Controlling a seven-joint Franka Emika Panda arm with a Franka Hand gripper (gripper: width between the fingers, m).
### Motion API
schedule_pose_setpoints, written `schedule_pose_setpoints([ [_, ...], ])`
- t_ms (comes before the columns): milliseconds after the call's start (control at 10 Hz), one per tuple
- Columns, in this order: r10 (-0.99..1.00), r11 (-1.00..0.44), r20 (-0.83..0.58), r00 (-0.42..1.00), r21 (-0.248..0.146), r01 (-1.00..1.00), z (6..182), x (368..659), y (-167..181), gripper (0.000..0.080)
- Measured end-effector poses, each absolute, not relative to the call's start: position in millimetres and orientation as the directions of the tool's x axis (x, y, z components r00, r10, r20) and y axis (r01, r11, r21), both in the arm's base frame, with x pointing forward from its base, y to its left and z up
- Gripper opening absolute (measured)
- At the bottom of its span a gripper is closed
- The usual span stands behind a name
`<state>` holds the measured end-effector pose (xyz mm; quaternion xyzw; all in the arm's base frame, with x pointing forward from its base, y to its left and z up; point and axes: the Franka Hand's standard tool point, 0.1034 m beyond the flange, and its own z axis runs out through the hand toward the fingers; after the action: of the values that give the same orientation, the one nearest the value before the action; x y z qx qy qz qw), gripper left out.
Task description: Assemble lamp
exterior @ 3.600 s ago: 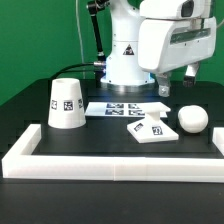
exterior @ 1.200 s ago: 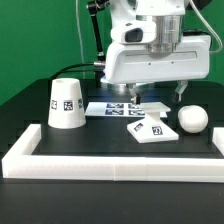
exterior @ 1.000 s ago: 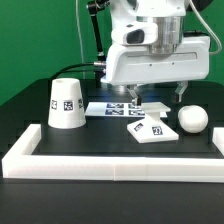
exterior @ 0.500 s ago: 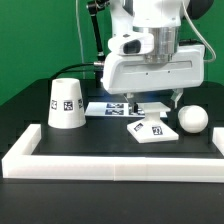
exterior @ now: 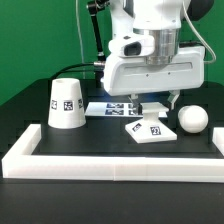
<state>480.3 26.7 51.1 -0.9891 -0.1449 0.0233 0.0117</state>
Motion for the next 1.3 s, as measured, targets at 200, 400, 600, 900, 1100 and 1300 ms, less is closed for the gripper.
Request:
schedule_pose_setpoints([
  [200,0.287,-0.958,-0.043,0.957,-0.03,0.286,51.1,480,27,0.0535],
  [400,0.286,-0.958,-0.047,0.957,-0.031,0.285,51.6,481,27,0.0535],
  [600,0.278,-0.96,-0.041,0.96,-0.031,0.277,51.8,501,32,0.0537],
  [900,0.286,-0.958,0.004,0.958,-0.027,0.286,51.7,542,46,0.0537],
  [1100,0.263,-0.964,0.033,0.964,-0.025,0.264,52.3,572,61,0.0537],
  [1300,0.202,-0.979,0.068,0.977,-0.028,0.204,52.7,602,79,0.0537],
])
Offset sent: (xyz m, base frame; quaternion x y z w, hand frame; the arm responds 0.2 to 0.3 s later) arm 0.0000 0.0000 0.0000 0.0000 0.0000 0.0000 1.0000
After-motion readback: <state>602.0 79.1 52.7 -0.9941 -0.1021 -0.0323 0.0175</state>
